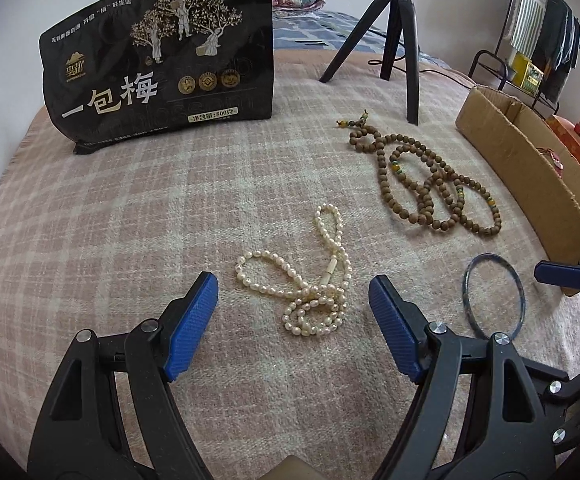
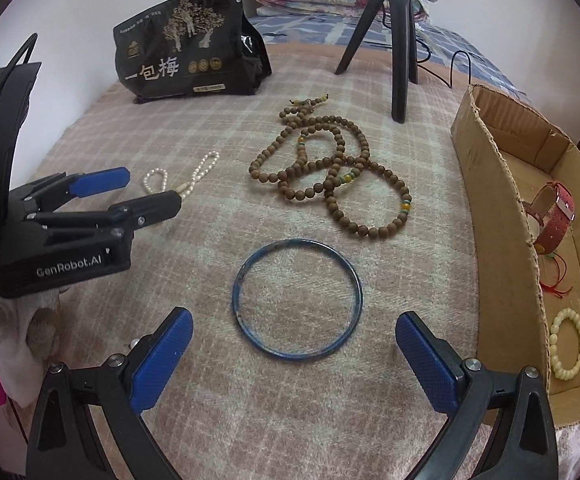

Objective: Organize jewelry
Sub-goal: 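Grasp the pearl necklace with the left tool while the right tool grasps the blue bangle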

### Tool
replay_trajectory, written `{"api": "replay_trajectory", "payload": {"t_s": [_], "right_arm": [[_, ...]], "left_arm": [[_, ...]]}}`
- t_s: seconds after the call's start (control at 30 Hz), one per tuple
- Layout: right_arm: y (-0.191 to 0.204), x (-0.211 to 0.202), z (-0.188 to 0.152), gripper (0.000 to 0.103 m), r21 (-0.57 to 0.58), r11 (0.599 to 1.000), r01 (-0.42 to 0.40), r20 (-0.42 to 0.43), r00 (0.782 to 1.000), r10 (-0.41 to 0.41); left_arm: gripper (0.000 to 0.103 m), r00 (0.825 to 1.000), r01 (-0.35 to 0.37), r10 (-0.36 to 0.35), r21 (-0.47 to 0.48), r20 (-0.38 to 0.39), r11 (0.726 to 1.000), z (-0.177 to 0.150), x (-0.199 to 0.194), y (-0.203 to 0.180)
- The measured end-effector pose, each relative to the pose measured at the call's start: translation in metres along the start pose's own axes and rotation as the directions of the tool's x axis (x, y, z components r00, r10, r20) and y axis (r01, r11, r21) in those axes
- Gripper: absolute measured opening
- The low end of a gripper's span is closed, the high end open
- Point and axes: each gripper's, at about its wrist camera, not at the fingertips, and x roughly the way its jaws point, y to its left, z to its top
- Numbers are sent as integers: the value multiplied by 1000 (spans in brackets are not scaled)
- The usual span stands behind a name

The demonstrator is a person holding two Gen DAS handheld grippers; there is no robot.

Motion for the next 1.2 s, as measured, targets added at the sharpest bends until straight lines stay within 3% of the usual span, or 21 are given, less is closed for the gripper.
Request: {"api": "replay_trajectory", "payload": {"t_s": [0.17,0.43,0.57,0.6,0.83,0.93,1.2], "right_arm": [[-5,10,5,101,34,999,2,-16,1000,-1],[-1,18,6,97,-6,999,41,-24,999,-41],[-2,15,6,81,-19,999,25,-18,1000,-26],[-2,14,6,75,-23,1000,21,-16,1000,-21],[-4,12,5,74,-20,1000,-2,-11,1000,1],[-4,10,5,74,-16,1000,-7,-8,1000,7],[-4,5,3,74,-15,999,-32,-4,999,32]], "left_arm": [[80,1000,-5,5,-14,-9,1000,1,6,4],[78,1000,-15,15,-7,-8,1000,0,9,3],[67,1000,-6,6,-6,-10,1000,1,10,3],[59,1000,-4,4,-5,-12,1000,1,10,3],[17,1000,11,-11,-27,-10,1000,2,9,8],[9,1000,20,-20,-33,-9,999,1,6,9],[8,999,36,-36,-44,-5,998,-1,-1,7]]}}
